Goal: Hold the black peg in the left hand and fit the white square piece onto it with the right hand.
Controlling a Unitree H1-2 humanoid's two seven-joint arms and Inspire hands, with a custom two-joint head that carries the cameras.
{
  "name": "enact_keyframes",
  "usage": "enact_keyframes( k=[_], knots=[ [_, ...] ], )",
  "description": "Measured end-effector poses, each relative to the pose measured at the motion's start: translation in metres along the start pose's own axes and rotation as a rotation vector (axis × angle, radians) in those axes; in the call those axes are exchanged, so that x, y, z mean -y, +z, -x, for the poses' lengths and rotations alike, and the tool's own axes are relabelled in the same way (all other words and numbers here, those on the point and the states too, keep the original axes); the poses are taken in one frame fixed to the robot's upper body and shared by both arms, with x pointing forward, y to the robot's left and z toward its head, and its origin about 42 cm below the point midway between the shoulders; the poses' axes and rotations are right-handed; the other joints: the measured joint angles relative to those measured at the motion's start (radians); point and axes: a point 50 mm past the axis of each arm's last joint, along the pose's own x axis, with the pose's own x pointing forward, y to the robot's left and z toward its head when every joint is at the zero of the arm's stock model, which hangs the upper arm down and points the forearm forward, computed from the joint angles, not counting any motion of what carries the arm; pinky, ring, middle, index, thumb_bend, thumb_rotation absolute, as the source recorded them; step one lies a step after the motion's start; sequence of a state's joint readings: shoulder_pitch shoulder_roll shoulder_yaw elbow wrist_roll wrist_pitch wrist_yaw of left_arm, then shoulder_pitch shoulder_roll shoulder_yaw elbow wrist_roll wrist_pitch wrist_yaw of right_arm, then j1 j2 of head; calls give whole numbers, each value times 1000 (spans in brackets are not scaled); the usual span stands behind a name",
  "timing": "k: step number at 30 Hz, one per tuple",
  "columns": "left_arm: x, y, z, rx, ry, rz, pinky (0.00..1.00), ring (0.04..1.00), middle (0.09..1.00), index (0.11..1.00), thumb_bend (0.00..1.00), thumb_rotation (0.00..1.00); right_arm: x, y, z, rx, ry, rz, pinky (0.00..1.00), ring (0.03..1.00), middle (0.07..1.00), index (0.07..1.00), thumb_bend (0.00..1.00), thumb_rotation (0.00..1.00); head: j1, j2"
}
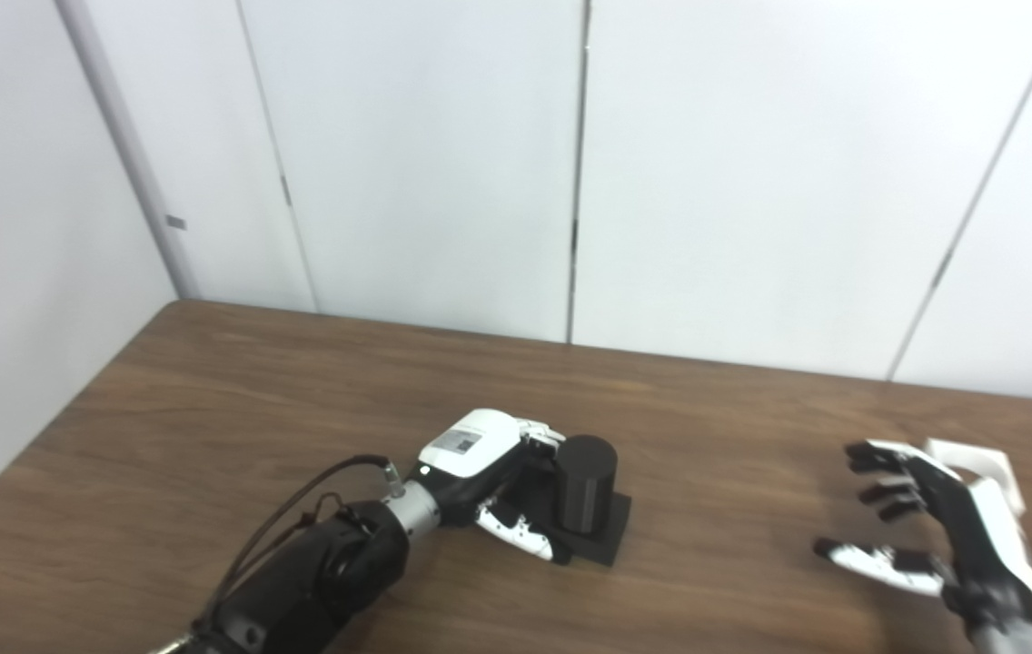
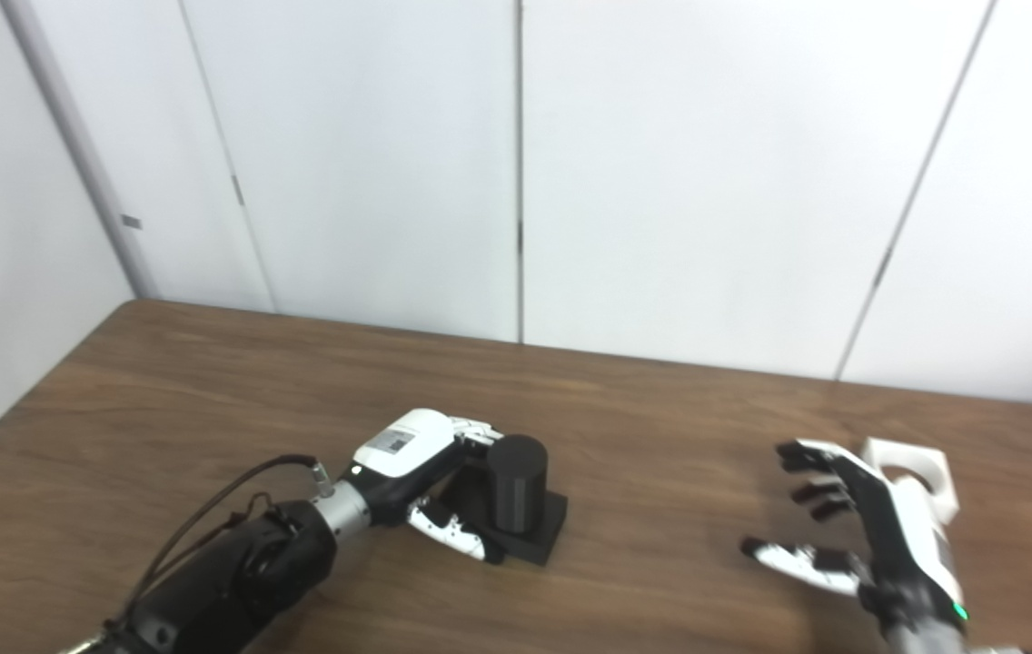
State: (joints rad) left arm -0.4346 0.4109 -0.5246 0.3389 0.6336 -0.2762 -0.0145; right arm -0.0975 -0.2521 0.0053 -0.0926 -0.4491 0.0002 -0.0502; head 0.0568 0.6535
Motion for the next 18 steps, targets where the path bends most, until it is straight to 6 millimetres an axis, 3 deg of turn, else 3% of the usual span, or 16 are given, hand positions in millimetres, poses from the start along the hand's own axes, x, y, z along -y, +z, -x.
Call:
enact_keyframes(
  k=[6,10,18],
  knots=[
    [2,7,-3,29,-20,-9,853,860,827,489,521,80,-1,2,-2,18,-4,5,529,617,713,703,608,0,-49,3],
    [1,9,-5,39,-39,-18,863,863,827,490,521,80,2,10,-2,39,-3,16,517,605,699,707,612,0,-150,-5],
    [-2,8,-6,53,-62,-58,868,870,829,492,522,76,40,22,-3,122,57,147,521,614,692,700,644,1,-306,-37]
  ],
)
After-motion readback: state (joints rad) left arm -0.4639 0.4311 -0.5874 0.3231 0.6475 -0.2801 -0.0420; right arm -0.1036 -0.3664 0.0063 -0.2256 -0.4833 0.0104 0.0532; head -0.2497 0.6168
